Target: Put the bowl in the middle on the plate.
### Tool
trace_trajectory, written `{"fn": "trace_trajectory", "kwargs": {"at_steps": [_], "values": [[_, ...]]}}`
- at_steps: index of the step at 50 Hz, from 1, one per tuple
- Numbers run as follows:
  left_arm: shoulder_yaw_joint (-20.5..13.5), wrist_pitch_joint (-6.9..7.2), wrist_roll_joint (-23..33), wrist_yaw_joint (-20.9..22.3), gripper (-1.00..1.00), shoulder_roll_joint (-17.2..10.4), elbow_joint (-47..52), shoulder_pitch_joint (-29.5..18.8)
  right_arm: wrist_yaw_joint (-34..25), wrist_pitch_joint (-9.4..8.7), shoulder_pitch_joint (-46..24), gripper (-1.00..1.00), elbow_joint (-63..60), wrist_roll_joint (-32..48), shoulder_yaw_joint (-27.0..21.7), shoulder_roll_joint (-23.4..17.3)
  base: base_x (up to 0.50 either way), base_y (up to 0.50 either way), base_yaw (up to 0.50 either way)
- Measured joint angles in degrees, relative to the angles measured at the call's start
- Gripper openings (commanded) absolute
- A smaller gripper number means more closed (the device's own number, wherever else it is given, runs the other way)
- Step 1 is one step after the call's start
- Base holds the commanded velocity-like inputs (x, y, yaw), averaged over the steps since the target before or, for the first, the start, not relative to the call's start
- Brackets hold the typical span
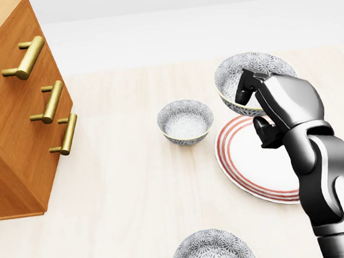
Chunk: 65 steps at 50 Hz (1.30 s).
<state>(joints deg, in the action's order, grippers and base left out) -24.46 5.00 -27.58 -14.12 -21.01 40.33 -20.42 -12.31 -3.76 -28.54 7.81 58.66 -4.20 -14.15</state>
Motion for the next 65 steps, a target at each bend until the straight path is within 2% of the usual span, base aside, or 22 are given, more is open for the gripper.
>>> {"fn": "trace_trajectory", "kwargs": {"at_steps": [17,37,50,65], "values": [[0.16,0.0,0.24,0.09,1.0,0.19,-0.07,0.14,21.45,8.76,-3.76,-1.0,23.61,-5.5,-1.17,-5.99,0.0,0.0,0.0],[0.53,0.0,0.94,0.55,1.0,0.73,-0.23,0.48,42.31,8.76,-8.44,-1.0,49.53,-7.19,1.55,-8.7,0.0,0.0,0.0],[0.62,0.0,1.16,0.67,1.0,0.94,-0.26,0.55,42.3,8.75,-11.07,-1.0,60.45,-7.18,3.86,-8.31,0.0,0.0,0.0],[0.73,0.0,1.18,0.66,1.0,1.02,-0.32,0.47,42.29,8.75,-12.18,-1.0,65.86,-5.83,5.38,-7.15,0.0,0.0,0.0]]}}
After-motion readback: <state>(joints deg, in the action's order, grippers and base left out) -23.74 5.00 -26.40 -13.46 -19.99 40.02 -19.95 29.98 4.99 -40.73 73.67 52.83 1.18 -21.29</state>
